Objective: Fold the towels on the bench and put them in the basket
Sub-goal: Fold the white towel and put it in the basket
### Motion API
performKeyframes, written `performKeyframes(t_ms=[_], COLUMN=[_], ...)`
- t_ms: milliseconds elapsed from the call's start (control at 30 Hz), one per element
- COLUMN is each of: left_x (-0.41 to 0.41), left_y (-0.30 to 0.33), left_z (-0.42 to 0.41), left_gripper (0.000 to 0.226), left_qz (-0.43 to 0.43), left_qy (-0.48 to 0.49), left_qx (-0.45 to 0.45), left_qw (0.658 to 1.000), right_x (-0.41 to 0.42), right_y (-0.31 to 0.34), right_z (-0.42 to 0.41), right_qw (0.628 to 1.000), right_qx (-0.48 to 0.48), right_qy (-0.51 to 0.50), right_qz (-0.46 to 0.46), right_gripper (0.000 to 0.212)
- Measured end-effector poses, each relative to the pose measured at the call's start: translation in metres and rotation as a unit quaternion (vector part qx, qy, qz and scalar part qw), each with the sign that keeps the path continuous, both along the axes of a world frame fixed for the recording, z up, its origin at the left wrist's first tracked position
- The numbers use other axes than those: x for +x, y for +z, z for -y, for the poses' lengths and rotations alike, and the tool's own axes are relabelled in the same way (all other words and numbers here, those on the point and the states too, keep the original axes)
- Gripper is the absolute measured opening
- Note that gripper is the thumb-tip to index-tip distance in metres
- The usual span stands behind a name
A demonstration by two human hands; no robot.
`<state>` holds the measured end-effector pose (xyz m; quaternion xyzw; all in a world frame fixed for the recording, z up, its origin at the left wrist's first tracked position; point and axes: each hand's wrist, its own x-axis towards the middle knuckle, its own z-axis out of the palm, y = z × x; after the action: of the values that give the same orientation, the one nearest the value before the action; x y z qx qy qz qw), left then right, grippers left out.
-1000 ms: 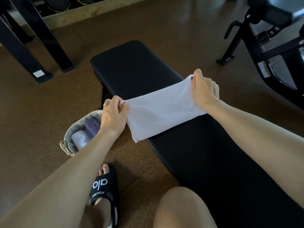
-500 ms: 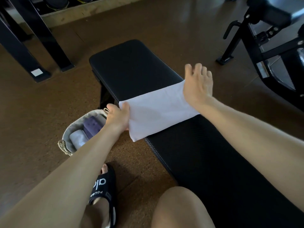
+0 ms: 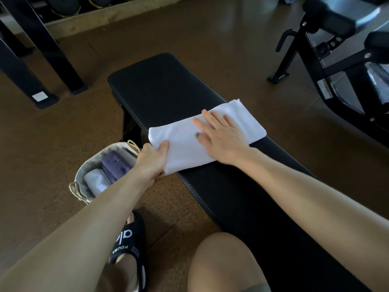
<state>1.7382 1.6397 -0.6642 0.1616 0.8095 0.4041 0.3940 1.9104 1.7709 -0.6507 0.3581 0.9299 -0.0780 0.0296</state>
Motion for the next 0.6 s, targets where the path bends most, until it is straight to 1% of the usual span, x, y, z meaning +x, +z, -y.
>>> performKeyframes(t_ms=[100, 167, 233, 267, 300, 400, 433, 500, 533, 600], left_x=[0.002, 0.006, 0.007, 0.004, 0.000, -0.019, -0.023, -0.029, -0.030, -0.028], left_y=[0.003, 0.005, 0.009, 0.010, 0.010, 0.009, 0.008, 0.008, 0.009, 0.011], left_z=[0.002, 0.003, 0.003, 0.004, 0.005, 0.009, 0.011, 0.011, 0.009, 0.007], left_gripper=[0.042, 0.036, 0.032, 0.032, 0.033, 0.040, 0.041, 0.042, 0.044, 0.057], left_qz=[-0.055, -0.090, -0.131, -0.150, -0.163, -0.185, -0.183, -0.165, -0.136, -0.066], left_qy=[-0.016, -0.029, -0.035, -0.037, -0.037, -0.040, -0.042, -0.026, -0.008, 0.030], left_qx=[-0.001, 0.001, -0.011, -0.018, -0.028, -0.064, -0.075, -0.084, -0.084, -0.085], left_qw=[0.998, 0.996, 0.991, 0.988, 0.986, 0.980, 0.979, 0.982, 0.987, 0.994], right_x=[0.029, 0.039, 0.040, 0.037, 0.034, 0.025, 0.024, 0.023, 0.022, 0.020], right_y=[0.002, 0.004, 0.010, 0.013, 0.016, 0.016, 0.013, 0.006, 0.006, 0.013], right_z=[-0.033, -0.050, -0.059, -0.060, -0.058, -0.042, -0.037, -0.036, -0.038, -0.045], right_qw=[0.997, 0.991, 0.982, 0.980, 0.983, 0.996, 0.997, 0.994, 0.990, 0.975], right_qx=[-0.008, -0.039, -0.074, -0.069, -0.052, -0.020, -0.025, -0.044, -0.058, -0.089], right_qy=[-0.076, -0.129, -0.177, -0.184, -0.173, -0.084, -0.070, -0.090, -0.118, -0.181], right_qz=[0.006, 0.013, -0.006, -0.017, -0.024, -0.033, -0.029, -0.037, -0.053, -0.095], right_gripper=[0.055, 0.056, 0.057, 0.058, 0.058, 0.056, 0.055, 0.055, 0.056, 0.060])
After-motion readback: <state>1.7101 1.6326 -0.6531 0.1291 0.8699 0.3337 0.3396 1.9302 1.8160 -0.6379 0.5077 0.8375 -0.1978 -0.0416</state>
